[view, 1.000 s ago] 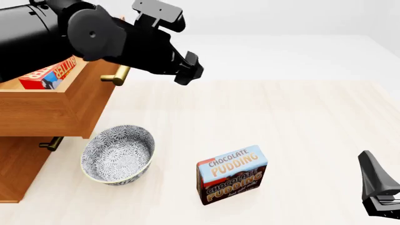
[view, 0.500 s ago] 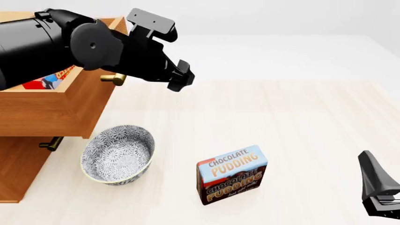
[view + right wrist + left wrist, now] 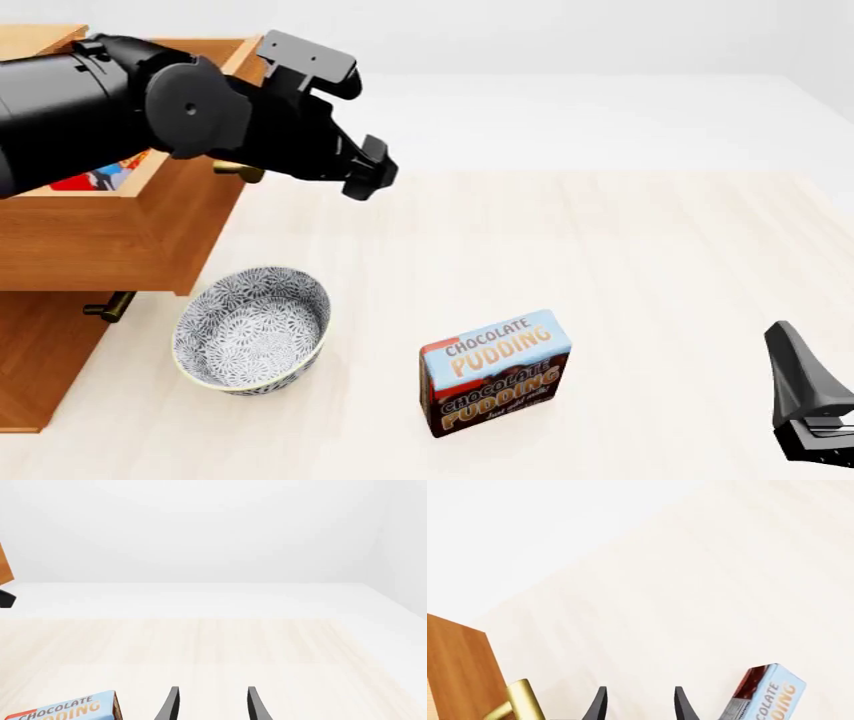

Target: Put the butter at the back in the top drawer of the cabinet and close it.

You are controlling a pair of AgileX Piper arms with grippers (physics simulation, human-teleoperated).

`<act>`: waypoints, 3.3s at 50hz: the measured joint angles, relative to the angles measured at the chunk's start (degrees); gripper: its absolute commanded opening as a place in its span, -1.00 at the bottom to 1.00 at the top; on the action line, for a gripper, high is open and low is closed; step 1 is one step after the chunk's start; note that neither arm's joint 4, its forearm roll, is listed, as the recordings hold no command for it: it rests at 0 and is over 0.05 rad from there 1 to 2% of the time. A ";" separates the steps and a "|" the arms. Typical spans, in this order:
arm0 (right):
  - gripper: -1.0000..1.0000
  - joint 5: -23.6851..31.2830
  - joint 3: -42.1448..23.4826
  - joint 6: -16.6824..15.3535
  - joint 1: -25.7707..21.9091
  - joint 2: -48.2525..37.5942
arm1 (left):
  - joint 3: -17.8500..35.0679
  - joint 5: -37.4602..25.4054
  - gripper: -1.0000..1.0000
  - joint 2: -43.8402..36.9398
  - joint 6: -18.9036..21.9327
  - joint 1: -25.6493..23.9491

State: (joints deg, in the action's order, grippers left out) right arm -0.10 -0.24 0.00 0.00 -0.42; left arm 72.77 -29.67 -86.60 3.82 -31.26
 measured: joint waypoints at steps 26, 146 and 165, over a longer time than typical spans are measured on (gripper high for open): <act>1.00 0.00 0.00 0.00 0.00 0.00 | -2.47 1.10 1.00 1.11 0.82 2.95; 1.00 0.00 0.00 0.00 0.00 0.00 | -14.16 1.80 1.00 14.35 3.63 23.67; 1.00 0.00 0.00 0.00 0.00 0.00 | -14.99 2.56 1.00 15.19 3.58 26.15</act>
State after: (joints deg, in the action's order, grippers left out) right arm -0.10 -0.24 0.00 0.00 -0.42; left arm 57.78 -27.12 -71.41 7.40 -5.12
